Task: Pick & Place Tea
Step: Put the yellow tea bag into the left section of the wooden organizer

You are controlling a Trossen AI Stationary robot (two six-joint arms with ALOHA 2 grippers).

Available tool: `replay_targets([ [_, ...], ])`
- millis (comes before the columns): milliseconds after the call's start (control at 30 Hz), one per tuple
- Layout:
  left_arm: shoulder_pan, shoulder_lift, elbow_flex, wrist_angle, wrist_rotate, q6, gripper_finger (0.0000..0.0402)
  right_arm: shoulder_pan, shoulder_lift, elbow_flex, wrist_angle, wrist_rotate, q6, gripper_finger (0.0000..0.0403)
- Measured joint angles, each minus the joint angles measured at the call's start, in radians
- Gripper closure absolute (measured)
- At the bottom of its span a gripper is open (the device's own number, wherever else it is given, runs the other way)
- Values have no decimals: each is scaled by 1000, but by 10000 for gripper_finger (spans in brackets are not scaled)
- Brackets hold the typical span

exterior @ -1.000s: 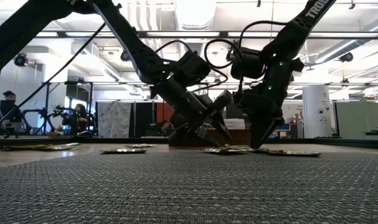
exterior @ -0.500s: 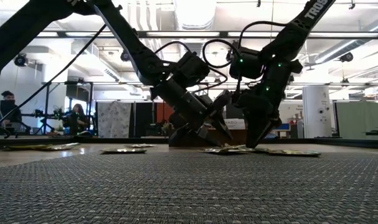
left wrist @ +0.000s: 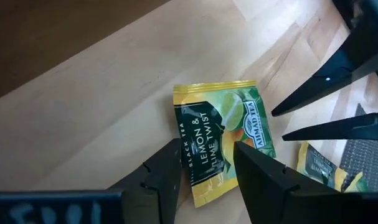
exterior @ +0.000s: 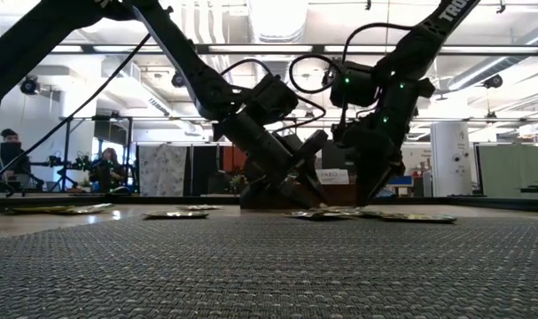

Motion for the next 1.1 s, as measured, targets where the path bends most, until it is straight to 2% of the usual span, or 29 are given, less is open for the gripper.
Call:
replay_targets([
  [833, -6, 36, -1, 38, 33, 12, 254, -7, 54, 2, 82, 4, -19, 323],
  [967, -6, 33, -1, 37, 35, 13, 280, -7, 52, 1, 82, 2, -19, 323],
  [1100, -6, 19, 2, 27, 33, 34, 344, -7, 43, 0, 81, -5, -24, 323],
])
